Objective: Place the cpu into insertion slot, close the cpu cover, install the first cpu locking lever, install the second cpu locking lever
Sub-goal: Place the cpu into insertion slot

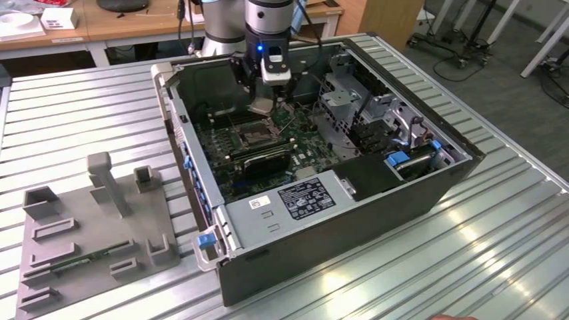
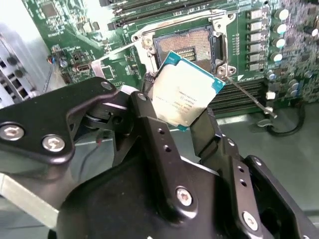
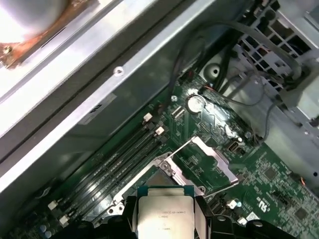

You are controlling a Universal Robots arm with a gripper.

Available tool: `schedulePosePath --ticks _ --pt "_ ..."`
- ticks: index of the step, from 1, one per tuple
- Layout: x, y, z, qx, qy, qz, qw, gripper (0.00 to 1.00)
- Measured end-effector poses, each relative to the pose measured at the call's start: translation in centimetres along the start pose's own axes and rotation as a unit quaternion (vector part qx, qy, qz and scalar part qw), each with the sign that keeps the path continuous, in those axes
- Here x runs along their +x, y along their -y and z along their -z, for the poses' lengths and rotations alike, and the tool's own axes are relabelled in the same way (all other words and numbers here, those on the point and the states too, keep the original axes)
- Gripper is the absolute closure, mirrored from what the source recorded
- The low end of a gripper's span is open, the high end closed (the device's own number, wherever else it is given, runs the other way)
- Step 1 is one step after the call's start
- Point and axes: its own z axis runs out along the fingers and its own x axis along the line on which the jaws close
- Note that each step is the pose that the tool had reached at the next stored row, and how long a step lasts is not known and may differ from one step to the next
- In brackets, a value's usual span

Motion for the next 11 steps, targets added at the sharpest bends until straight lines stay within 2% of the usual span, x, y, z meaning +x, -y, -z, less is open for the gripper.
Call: schedulePosePath --ticks 3,5,8,11 --pt "0.0 0.0 -0.03 -0.0001 0.0026 -0.025 0.99968 0.46" --pt "0.0 0.0 -0.05 -0.0002 0.0045 -0.043 0.99904 0.46" --pt "0.0 0.01 -0.08 -0.0003 0.0073 -0.071 0.99747 0.46" --pt "0.0 0.01 -0.11 -0.0005 0.01 -0.098 0.99518 0.46"
